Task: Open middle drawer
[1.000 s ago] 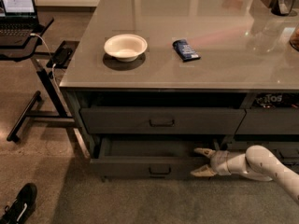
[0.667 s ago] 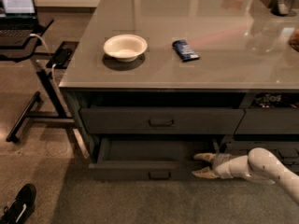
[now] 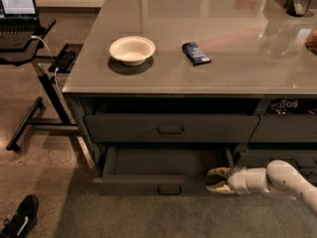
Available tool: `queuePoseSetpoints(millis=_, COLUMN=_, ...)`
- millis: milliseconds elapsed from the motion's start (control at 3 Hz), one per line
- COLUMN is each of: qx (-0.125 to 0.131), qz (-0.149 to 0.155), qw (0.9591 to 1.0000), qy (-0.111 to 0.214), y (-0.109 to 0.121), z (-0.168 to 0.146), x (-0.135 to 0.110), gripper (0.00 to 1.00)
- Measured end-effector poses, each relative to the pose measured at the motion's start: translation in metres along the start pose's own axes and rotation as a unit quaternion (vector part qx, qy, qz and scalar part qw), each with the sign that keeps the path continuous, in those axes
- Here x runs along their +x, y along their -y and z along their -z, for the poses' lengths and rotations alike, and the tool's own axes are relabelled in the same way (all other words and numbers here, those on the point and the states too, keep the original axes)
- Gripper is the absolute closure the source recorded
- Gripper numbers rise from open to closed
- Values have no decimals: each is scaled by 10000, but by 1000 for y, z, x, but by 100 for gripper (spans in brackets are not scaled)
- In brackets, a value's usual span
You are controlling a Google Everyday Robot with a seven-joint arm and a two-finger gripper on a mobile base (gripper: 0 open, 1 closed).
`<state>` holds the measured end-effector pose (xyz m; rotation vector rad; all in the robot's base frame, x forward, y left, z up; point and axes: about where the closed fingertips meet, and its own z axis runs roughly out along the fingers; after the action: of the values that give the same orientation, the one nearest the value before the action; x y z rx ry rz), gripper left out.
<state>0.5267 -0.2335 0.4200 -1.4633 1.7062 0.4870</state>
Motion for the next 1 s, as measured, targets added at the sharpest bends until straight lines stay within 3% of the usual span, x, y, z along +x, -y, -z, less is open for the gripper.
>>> queuePoseSetpoints(millis=333, qx=17, qz=-5, qw=10000, qy=-2, y=-18, z=9, x=7, gripper=100)
queuePoseSetpoints(millis=667, qx=17, qz=-5, qw=10000, qy=-2, y=-21, z=10, x=2, gripper=100)
queuePoseSetpoints(millis=1000, qx=33, qz=-19, qw=10000, qy=8, y=-31, z=14, x=6, gripper=83)
